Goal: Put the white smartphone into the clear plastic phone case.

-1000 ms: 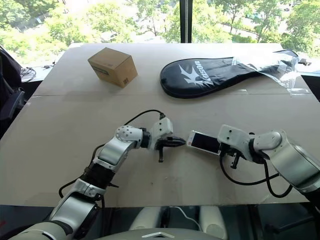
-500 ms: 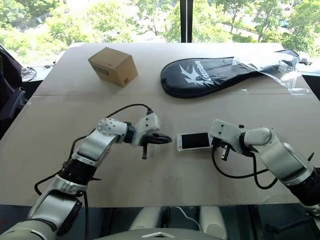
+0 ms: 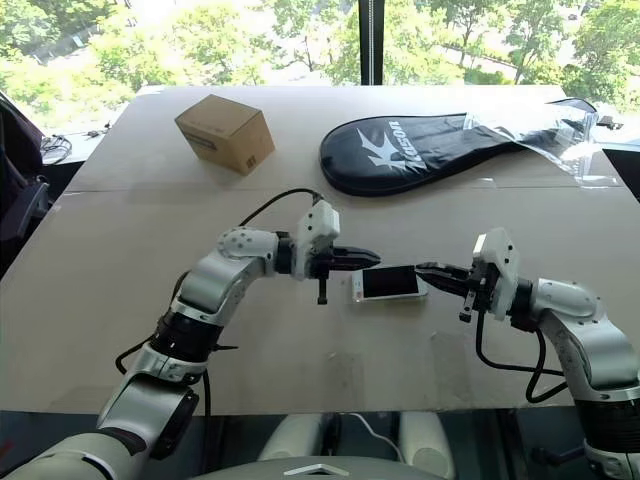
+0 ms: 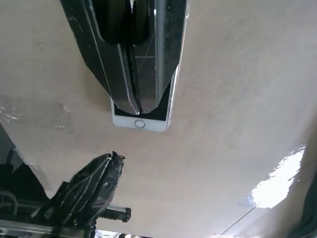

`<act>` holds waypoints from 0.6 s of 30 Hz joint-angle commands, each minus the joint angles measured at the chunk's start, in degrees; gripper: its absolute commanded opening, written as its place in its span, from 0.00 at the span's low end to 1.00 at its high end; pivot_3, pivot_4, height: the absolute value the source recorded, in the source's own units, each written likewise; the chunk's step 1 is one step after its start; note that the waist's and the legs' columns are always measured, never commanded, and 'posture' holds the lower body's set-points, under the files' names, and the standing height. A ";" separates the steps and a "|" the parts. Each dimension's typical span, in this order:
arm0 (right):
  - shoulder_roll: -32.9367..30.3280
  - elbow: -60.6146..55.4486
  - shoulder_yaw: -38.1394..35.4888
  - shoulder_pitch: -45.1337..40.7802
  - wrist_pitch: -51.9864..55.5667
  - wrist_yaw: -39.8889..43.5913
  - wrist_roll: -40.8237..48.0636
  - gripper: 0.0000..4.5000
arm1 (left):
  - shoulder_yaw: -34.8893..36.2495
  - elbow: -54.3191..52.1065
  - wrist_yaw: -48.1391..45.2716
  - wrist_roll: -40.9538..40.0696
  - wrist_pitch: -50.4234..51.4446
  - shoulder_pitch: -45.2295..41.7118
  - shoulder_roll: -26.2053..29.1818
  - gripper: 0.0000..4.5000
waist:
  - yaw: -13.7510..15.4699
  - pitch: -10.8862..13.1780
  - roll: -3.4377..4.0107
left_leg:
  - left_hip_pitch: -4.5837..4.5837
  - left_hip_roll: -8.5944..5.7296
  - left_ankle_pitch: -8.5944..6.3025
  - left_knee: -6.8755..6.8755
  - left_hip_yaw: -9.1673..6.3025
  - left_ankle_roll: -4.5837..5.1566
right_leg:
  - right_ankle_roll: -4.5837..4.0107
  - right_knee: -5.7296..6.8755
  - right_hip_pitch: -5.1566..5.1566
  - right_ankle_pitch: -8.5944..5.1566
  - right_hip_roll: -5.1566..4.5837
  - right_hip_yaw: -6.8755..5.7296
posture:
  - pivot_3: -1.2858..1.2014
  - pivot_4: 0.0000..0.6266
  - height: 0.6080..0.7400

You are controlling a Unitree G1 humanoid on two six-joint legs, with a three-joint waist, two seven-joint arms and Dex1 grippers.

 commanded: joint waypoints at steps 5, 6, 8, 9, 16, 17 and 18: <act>5.25 7.42 -1.81 -1.43 -5.79 0.95 3.71 0.01 | -6.34 6.80 1.74 6.49 -6.79 1.60 -1.61 0.00 | 0.09 0.04 0.05 | 0.34 0.04 -0.01 -0.14 0.23 0.01 | 0.00 0.02 0.13 -0.01 0.13 0.23 | 0.52 0.24 1.00; 6.19 8.34 -1.97 -1.67 -6.14 1.36 4.60 0.01 | -6.74 7.16 1.70 7.15 -7.14 1.57 -1.38 0.00 | 0.11 0.03 0.04 | 0.37 0.05 -0.01 -0.16 0.25 0.01 | 0.00 0.03 0.13 0.00 0.13 0.27 | 0.52 0.24 1.00; 7.02 10.72 -1.45 -2.25 -7.37 2.28 4.17 0.01 | -6.88 7.93 1.77 7.85 -7.68 1.27 -1.26 0.00 | 0.18 0.03 0.06 | 0.40 0.07 0.00 -0.16 0.27 0.01 | 0.00 0.03 0.14 0.00 0.11 0.30 | 0.52 0.24 1.00; 7.30 11.66 -1.32 -2.48 -8.00 2.39 3.78 0.01 | -6.80 8.09 1.75 7.97 -7.89 1.24 -1.27 0.00 | 0.19 0.02 0.06 | 0.41 0.07 0.00 -0.16 0.29 0.01 | 0.00 0.03 0.14 0.00 0.10 0.33 | 0.52 0.24 1.00; 7.88 28.73 5.19 -4.46 -18.61 5.49 -6.94 0.01 | -6.18 7.94 1.12 7.86 -8.59 2.05 -0.45 0.00 | 0.00 -0.01 0.11 | 0.50 0.07 -0.01 -0.19 0.33 0.01 | 0.00 0.03 0.17 0.00 0.13 0.35 | 0.52 0.24 1.00; 7.79 32.80 6.45 -5.07 -19.99 5.48 -9.04 0.01 | -6.14 7.79 1.19 7.84 -8.69 2.20 -0.38 0.00 | -0.02 -0.01 0.11 | 0.60 0.08 -0.01 -0.23 0.42 0.01 | 0.00 0.04 0.18 0.00 0.14 0.46 | 0.52 0.24 1.00; 7.44 36.63 7.87 -5.70 -21.10 5.35 -11.40 0.01 | -6.05 7.64 1.36 7.81 -8.70 2.27 -0.41 0.00 | -0.16 -0.07 0.05 | 0.65 0.08 -0.01 -0.23 0.43 0.01 | 0.00 0.05 0.22 0.00 0.15 0.50 | 0.52 0.24 1.00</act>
